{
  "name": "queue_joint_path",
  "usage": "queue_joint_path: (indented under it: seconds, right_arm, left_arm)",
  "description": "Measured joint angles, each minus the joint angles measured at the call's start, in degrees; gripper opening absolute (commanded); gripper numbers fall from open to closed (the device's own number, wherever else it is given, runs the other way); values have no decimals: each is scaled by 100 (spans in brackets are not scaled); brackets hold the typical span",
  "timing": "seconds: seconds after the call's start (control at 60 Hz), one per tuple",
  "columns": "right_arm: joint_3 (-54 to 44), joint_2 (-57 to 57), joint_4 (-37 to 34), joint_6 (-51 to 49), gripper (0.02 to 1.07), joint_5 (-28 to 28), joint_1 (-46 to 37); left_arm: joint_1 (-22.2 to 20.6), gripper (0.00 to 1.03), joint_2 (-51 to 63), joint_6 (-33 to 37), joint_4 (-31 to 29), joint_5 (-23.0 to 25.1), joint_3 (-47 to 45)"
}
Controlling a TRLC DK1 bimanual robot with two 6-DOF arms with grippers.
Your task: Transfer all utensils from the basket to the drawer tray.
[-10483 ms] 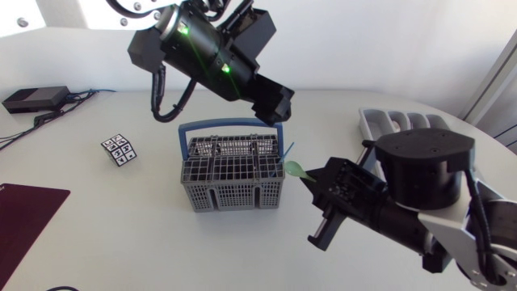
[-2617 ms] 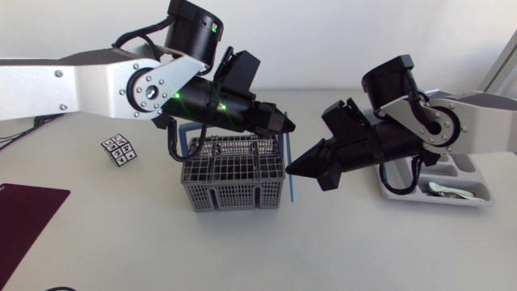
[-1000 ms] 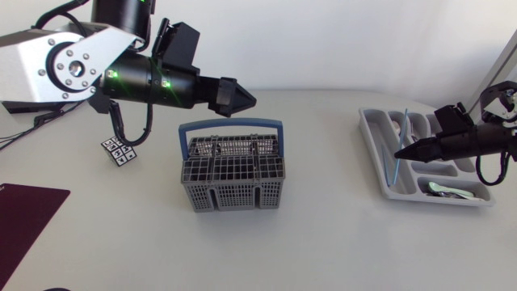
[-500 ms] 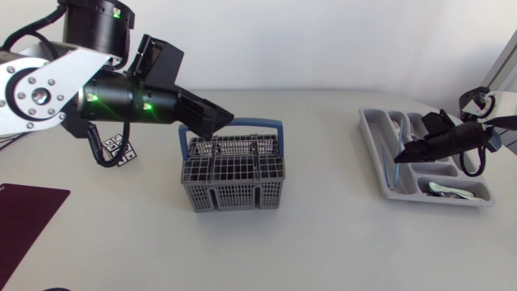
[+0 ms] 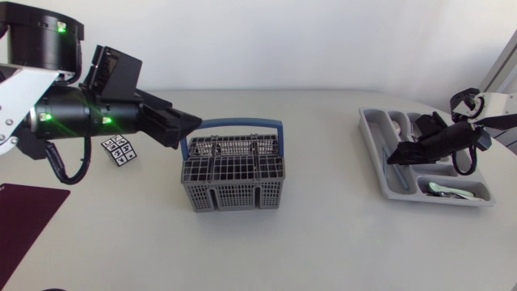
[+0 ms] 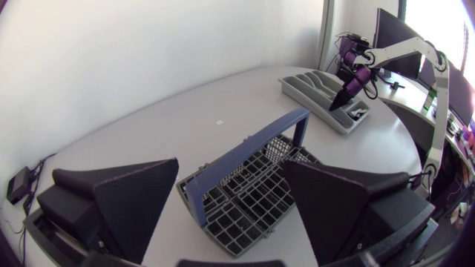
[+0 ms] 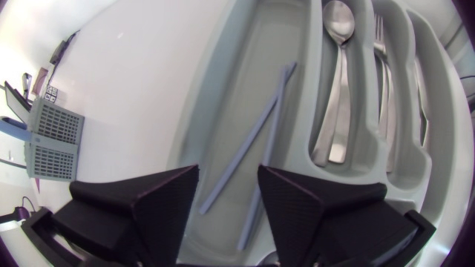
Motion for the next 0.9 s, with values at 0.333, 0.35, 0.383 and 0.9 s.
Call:
queue_joint_path:
  seconds: [0.333, 0.35, 0.383, 0.9]
  right_arm:
    - [-1012, -1241, 420, 22, 97, 173, 396]
    - [-1106, -1381, 448, 22, 97, 181, 463]
    - [-1217, -1545, 474, 22, 97, 188, 542]
    - [-3117, -3652, 1180, 131, 101, 660, 1919]
  left_arm:
    - [649, 98, -339, 306, 11, -2, -542]
    - [686, 98, -348, 330, 9, -2, -586]
    - [726, 98, -358, 372, 9, 0, -640]
    - [973, 98, -789, 837, 44, -4, -1609]
